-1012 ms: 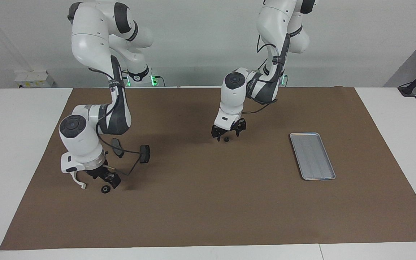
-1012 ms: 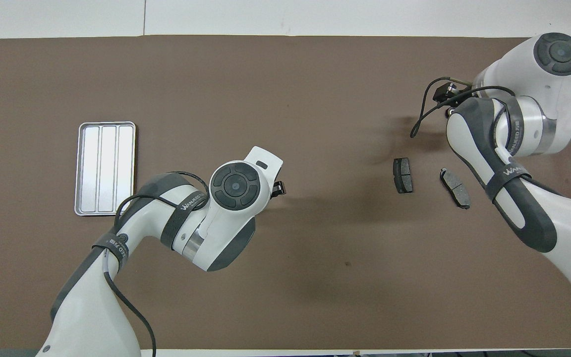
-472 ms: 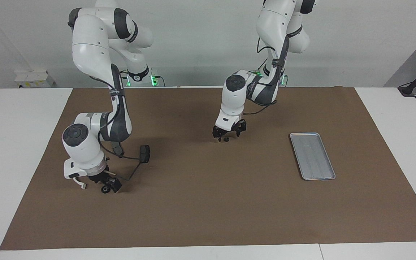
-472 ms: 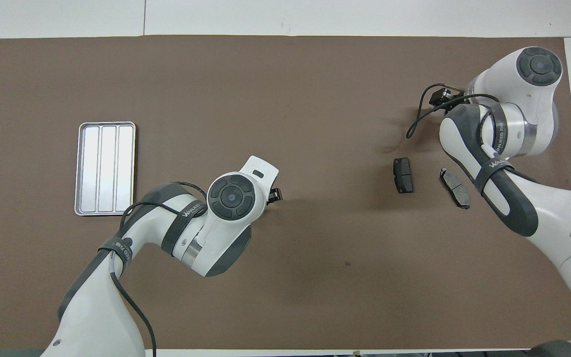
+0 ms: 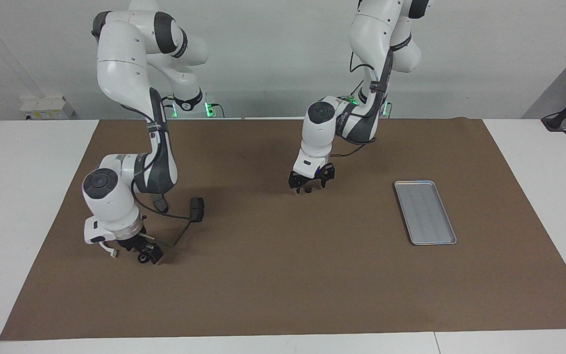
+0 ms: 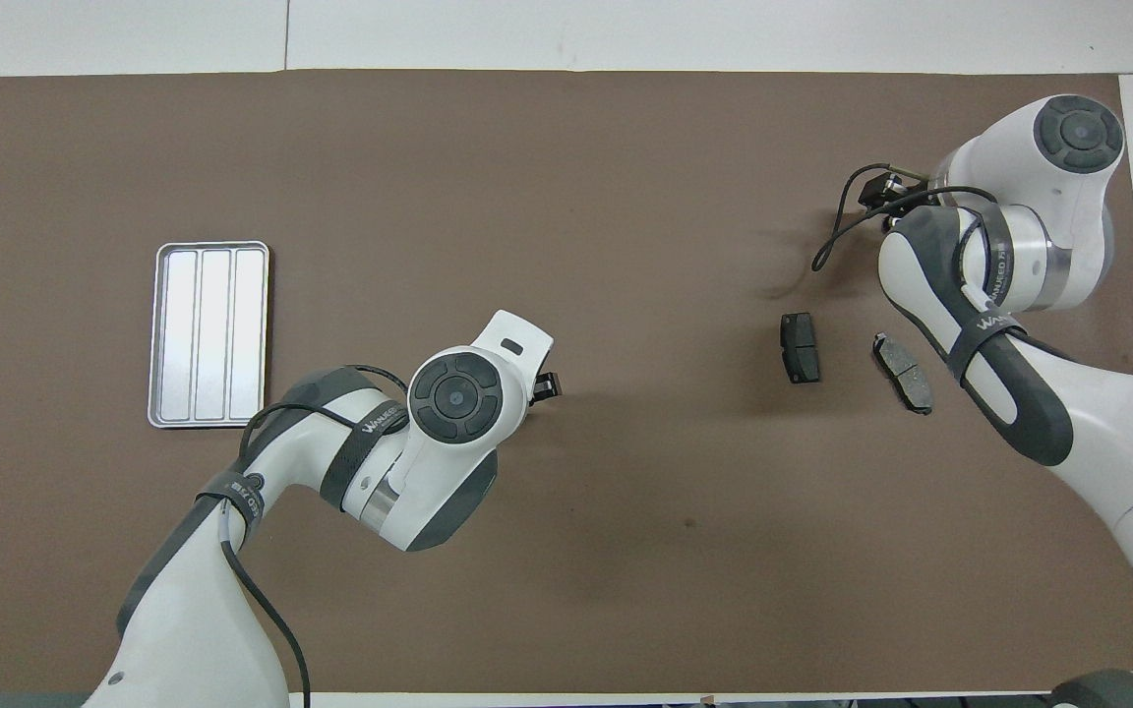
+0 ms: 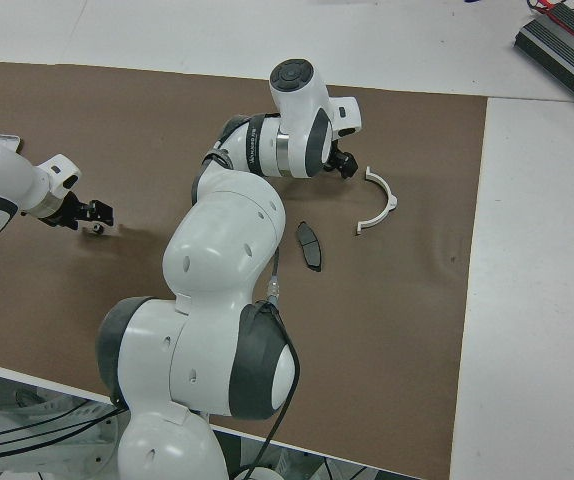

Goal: Pick bearing gear from pile to tray
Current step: 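Carry the bearing over the metal tray with the left gripper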

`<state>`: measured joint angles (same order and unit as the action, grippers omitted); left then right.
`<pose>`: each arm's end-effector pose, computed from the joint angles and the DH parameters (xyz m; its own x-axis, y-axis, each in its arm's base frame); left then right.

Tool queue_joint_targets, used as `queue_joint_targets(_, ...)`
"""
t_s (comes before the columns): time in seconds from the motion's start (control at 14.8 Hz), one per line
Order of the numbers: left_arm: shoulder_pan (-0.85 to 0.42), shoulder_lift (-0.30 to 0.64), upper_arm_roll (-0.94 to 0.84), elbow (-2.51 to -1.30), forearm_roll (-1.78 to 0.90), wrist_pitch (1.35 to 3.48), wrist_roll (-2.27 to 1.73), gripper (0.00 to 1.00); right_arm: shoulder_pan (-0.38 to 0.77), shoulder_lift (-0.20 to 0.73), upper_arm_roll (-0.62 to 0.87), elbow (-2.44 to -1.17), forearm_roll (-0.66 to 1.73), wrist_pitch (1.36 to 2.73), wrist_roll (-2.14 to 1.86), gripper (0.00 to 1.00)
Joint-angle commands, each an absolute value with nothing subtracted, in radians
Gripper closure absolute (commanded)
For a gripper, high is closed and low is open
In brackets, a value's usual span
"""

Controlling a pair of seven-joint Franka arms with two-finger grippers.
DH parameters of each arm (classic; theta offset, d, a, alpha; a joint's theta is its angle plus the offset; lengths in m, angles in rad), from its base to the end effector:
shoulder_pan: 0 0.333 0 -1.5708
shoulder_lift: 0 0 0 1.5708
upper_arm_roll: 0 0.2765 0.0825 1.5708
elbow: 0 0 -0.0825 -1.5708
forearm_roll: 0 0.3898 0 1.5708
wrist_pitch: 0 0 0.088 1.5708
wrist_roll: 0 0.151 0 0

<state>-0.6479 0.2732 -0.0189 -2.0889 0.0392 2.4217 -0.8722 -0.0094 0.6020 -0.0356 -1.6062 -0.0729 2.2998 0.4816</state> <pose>0.4593 -0.3601 0.2123 0.9826 0.1772 0.0554 0.1757 -0.9840 0.0310 0.6877 -0.0331 0.2066 0.8848 -0.4513 0.1156 -0.4571 -0.8889 0.0283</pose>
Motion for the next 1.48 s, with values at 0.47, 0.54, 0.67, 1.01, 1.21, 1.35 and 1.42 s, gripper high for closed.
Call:
queue_joint_targets(0.47, -0.641, 0.281, -0.011, -2.074, 0.057, 2.438, -0.867, 1.00, -0.031, 0.615, -0.020, -1.600, -0.072, 2.321, 0.489, 0.11)
queue_joint_targets(0.54, -0.624, 0.279, -0.011, -2.050, 0.057, 2.418, -0.845, 1.00, -0.031, 0.615, -0.018, -1.600, -0.072, 2.321, 0.489, 0.14)
queue_joint_targets(0.67, -0.569, 0.233, -0.009, -1.988, 0.057, 2.289, -0.719, 1.00, -0.031, 0.615, -0.018, -1.601, -0.072, 2.324, 0.492, 0.21)
queue_joint_targets(1.01, -0.352, 0.137, -0.009, -1.862, 0.022, 2.037, -0.378, 1.00, -0.031, 0.615, -0.018, -1.611, -0.063, 2.349, 0.492, 0.33)
queue_joint_targets(1.21, -0.200, 0.124, -0.009, -1.871, 0.011, 2.029, -0.117, 1.00, -0.031, 0.615, -0.018, -1.611, -0.063, 2.347, 0.492, 0.52)
queue_joint_targets(1.35, -0.111, 0.117, -0.008, -1.905, -0.001, 2.055, 0.044, 1.00, -0.031, 0.615, -0.018, -1.612, -0.063, 2.347, 0.492, 0.72)
queue_joint_targets(1.42, -0.080, 0.109, -0.008, -1.928, -0.005, 2.078, 0.096, 1.00, -0.029, 0.615, -0.018, -1.612, -0.061, 2.344, 0.492, 0.79)
